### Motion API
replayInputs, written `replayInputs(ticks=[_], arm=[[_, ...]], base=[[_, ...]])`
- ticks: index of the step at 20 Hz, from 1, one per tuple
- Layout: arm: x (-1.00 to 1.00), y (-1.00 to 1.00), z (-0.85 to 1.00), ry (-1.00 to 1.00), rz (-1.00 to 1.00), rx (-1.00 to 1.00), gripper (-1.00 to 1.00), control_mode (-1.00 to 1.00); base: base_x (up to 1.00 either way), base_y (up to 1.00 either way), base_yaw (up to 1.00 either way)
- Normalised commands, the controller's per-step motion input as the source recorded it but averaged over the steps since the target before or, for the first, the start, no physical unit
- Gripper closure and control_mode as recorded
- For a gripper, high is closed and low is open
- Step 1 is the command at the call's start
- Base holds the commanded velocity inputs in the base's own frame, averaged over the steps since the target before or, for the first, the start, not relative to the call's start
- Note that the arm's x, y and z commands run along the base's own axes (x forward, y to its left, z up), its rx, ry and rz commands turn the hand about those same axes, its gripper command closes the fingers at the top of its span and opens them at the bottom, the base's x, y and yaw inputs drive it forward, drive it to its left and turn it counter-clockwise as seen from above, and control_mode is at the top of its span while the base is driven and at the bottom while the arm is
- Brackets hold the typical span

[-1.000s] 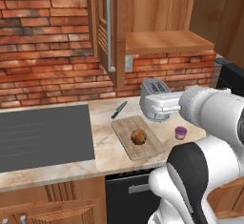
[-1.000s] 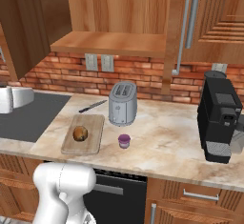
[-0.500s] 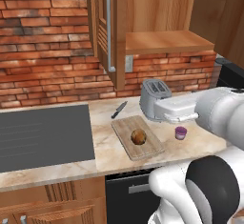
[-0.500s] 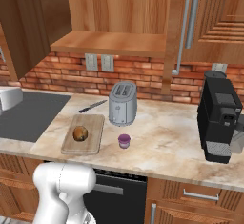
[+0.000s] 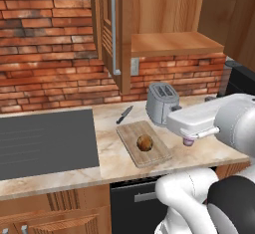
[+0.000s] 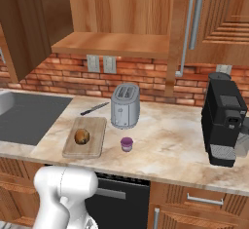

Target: Pick the bread, place it on the cutting board, pick the jam, place it on the counter, and close the cabinet.

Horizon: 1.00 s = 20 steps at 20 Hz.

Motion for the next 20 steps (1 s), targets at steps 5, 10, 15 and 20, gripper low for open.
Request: replayInputs(ticks=[5,10,15,20], arm=[[-0.06,0.0,0.0,-0.06,0.0,0.0,-1.0,-1.0],[-0.01,0.0,0.0,-0.08,0.0,0.0,-1.0,-1.0],[0.0,0.02,0.0,-0.12,0.0,0.0,-1.0,-1.0],[0.0,0.13,0.0,-0.13,0.0,0.0,-1.0,-1.0]], base=[[0.0,0.0,0.0],[0.0,0.0,0.0],[0.0,0.0,0.0],[0.0,0.0,0.0]])
